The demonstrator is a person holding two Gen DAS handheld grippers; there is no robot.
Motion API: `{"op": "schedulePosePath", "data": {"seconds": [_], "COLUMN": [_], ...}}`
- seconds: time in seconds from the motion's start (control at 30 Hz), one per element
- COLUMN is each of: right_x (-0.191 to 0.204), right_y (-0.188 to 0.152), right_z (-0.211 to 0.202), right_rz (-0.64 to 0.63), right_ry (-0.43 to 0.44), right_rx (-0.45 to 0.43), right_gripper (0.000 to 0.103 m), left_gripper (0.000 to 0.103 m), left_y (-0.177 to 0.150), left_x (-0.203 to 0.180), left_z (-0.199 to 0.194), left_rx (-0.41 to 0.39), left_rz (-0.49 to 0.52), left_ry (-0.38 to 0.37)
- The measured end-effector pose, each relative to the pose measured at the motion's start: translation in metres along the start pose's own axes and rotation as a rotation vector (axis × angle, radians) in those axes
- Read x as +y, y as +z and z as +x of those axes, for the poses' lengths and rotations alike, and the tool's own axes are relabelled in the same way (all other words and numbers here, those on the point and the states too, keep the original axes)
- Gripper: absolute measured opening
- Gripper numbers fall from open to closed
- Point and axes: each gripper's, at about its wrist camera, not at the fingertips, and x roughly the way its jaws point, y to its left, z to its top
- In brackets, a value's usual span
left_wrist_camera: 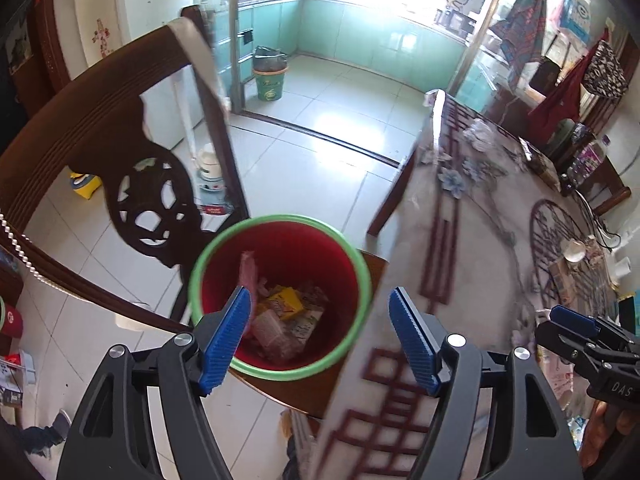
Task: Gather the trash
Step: 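Grasp the pink milk carton with the left gripper while the right grasps the blue-white snack bag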
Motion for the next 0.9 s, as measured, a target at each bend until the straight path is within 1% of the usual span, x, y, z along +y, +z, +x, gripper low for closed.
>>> {"op": "schedulePosePath", "data": {"seconds": [0.2,0.33,0.47,0.57,0.7,0.77,0.87,0.9], "right_x": [-0.063,-0.112,-0.163,-0.199,-0.234,-0.244,-0.255,-0.259], "right_y": [-0.026,-0.05,-0.081,-0.11,-0.144,-0.158,-0.177,-0.183], "right_z": [-0.052,-0.095,-0.126,-0.144,-0.159,-0.164,-0.168,-0.169], "right_rz": [0.069,0.142,0.228,0.298,0.369,0.389,0.415,0.423], "right_ry": [-0.071,-0.152,-0.234,-0.287,-0.321,-0.327,-0.331,-0.331], "right_rx": [-0.058,-0.116,-0.126,-0.113,-0.093,-0.082,-0.066,-0.063], "right_gripper": [0.068,0.068,0.068,0.068,0.068,0.068,0.068,0.068], "left_gripper": [0.069,0.069,0.069,0.069,0.069,0.069,0.069,0.064], "left_y": [-0.009,-0.02,-0.04,-0.06,-0.09,-0.105,-0.125,-0.13], "left_x": [-0.078,-0.133,-0.191,-0.233,-0.282,-0.3,-0.323,-0.327], "left_z": [-0.009,-0.006,0.004,0.012,0.033,0.045,0.067,0.073], "left_rx": [-0.016,-0.005,0.045,0.083,0.179,0.221,0.272,0.281], "left_rz": [0.09,0.163,0.237,0.3,0.339,0.352,0.377,0.383], "left_ry": [-0.08,-0.136,-0.203,-0.261,-0.335,-0.348,-0.337,-0.331]}}
